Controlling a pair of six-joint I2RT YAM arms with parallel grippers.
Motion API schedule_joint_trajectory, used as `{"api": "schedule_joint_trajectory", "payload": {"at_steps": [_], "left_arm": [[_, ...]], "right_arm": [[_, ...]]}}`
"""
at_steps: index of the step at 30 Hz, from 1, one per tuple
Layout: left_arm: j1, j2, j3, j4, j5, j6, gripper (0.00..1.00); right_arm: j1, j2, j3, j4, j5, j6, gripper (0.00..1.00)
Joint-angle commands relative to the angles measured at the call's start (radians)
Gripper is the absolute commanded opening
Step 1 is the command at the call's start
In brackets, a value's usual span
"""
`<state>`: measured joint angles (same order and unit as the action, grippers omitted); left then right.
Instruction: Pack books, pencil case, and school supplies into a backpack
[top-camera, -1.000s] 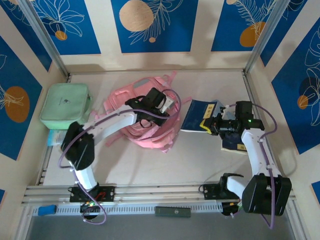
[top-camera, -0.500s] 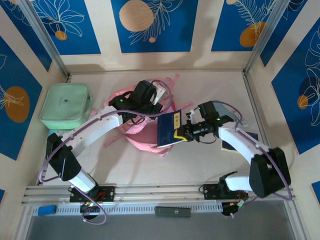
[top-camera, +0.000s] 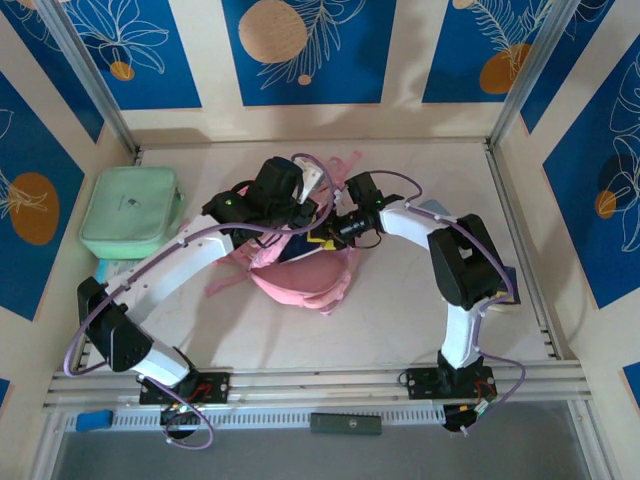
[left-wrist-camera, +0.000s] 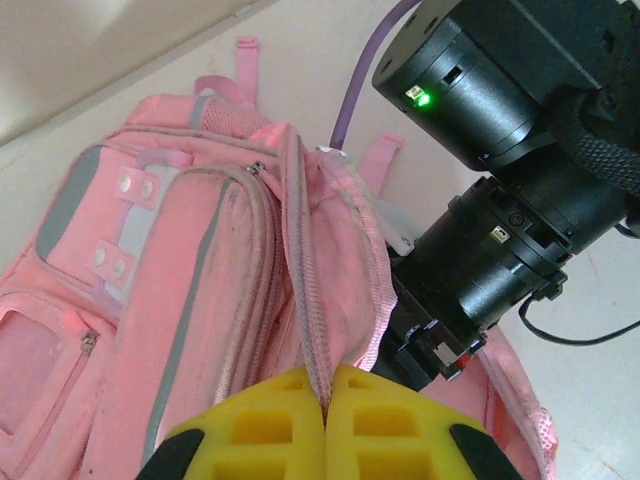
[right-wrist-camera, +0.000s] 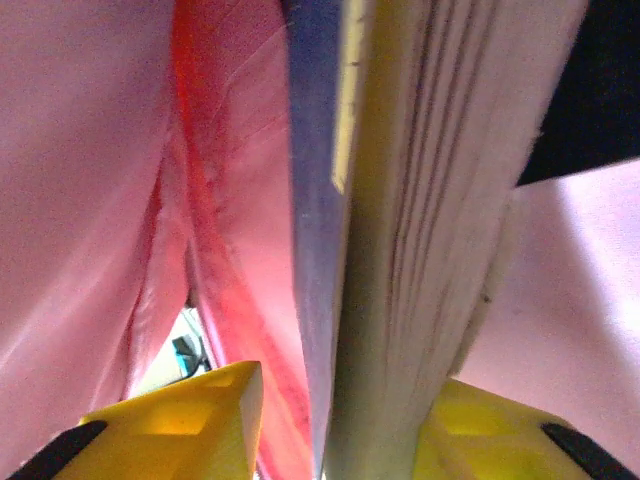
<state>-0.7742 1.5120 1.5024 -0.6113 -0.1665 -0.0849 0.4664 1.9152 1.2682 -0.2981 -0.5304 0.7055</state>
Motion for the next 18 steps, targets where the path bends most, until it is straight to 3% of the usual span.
{"api": "schedule_joint_trajectory", "payload": {"at_steps": [1,4,10,18], "left_arm": [[0.002,-0.062,0.055,0.074,-0.036,-0.022,0.00],[0.004,-0.065,0.038,0.089,-0.033,-0.017,0.00],[0.005,-0.056,0.029,0.096,0.001,-0.018,0.00],[0.006,-0.043,0.016,0.112,0.016,-0.024,0.00]], "right_arm": [[-0.020,-0.030,0.001,-0.072,0.056,-0.052,0.48],[-0.017,-0.105,-0.048,-0.127,0.132,-0.085,0.57],[-0.002,-0.264,-0.140,-0.270,0.329,-0.076,0.59],[0.108,-0.274,-0.182,-0.270,0.389,-0.005,0.40]]}}
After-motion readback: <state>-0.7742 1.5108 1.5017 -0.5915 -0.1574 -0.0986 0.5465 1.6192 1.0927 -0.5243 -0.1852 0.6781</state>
